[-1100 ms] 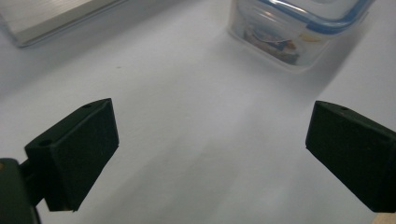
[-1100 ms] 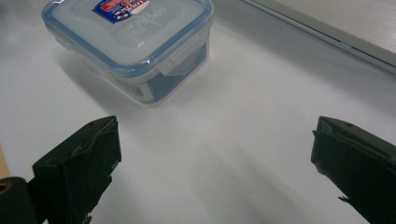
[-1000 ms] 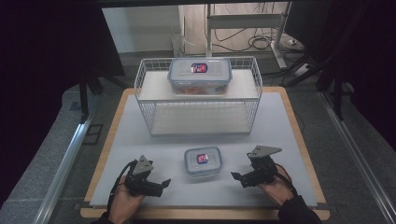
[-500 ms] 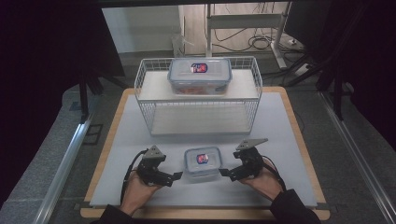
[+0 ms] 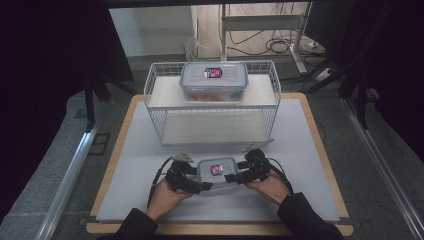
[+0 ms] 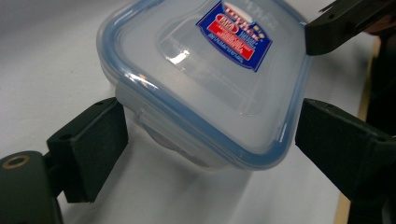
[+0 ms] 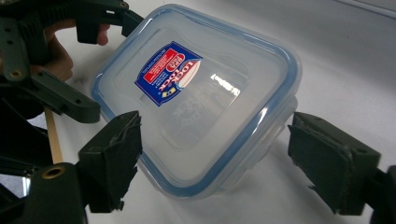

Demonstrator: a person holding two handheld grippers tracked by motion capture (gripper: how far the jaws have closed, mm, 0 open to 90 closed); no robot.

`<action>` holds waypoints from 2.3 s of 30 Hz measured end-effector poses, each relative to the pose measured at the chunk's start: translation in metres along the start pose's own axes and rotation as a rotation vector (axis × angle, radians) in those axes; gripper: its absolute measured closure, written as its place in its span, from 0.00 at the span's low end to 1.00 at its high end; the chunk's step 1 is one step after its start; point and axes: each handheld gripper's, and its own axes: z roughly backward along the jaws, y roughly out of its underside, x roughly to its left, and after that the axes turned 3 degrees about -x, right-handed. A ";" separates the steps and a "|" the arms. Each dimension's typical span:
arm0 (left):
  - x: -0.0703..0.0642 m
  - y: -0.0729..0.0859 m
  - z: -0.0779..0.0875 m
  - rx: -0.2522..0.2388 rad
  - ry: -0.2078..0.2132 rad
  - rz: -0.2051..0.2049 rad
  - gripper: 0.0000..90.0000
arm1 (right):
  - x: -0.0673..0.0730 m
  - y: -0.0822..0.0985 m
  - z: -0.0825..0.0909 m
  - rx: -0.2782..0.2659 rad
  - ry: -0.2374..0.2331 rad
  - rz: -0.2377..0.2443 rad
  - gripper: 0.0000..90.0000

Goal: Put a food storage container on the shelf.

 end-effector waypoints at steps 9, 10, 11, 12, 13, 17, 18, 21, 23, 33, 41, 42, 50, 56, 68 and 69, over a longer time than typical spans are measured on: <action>-0.004 0.008 0.016 -0.073 0.016 0.020 0.37 | 0.008 0.009 0.011 -0.004 0.004 0.015 0.38; -0.004 0.009 0.017 -0.074 0.021 0.024 0.40 | 0.009 0.012 0.011 -0.002 -0.003 0.003 0.39; -0.005 0.011 0.017 -0.071 0.027 0.029 0.41 | 0.009 0.016 0.013 -0.011 -0.012 -0.014 0.41; -0.006 0.012 0.017 -0.066 0.028 0.032 0.41 | 0.009 0.020 0.014 -0.021 -0.017 -0.017 0.43; -0.007 0.014 0.016 -0.067 0.033 0.033 0.42 | 0.010 0.022 0.017 -0.034 -0.019 -0.014 0.47; -0.007 0.018 0.017 -0.087 0.049 0.040 0.47 | 0.008 0.028 0.027 -0.082 -0.043 -0.035 0.58; -0.006 0.019 0.018 -0.096 0.060 0.051 0.48 | 0.007 0.029 0.028 -0.093 -0.050 -0.043 0.61; 0.001 0.022 0.020 -0.126 0.112 0.092 0.54 | 0.005 0.032 0.031 -0.117 -0.072 -0.066 0.63; 0.005 0.024 0.021 -0.141 0.143 0.122 0.57 | 0.005 0.033 0.031 -0.123 -0.075 -0.066 0.63; 0.014 0.027 0.022 -0.154 0.207 0.165 0.62 | 0.001 0.036 0.031 -0.135 -0.105 -0.083 0.64; 0.015 0.027 0.022 -0.155 0.212 0.184 0.63 | -0.005 0.041 0.028 -0.136 -0.162 -0.161 0.63; 0.016 0.028 0.022 -0.155 0.213 0.187 0.63 | -0.005 0.041 0.027 -0.138 -0.167 -0.168 0.63; 0.017 0.018 0.032 -0.213 0.224 0.202 0.64 | -0.001 0.034 0.033 -0.193 -0.161 -0.174 0.65; 0.012 0.003 0.045 -0.234 0.207 0.155 0.64 | 0.002 0.022 0.044 -0.241 -0.174 -0.152 0.65; 0.002 -0.039 0.074 -0.281 0.182 0.075 0.64 | 0.012 -0.019 0.072 -0.297 -0.159 -0.086 0.65; 0.001 -0.043 0.076 -0.284 0.177 0.068 0.64 | 0.013 -0.024 0.074 -0.305 -0.158 -0.082 0.65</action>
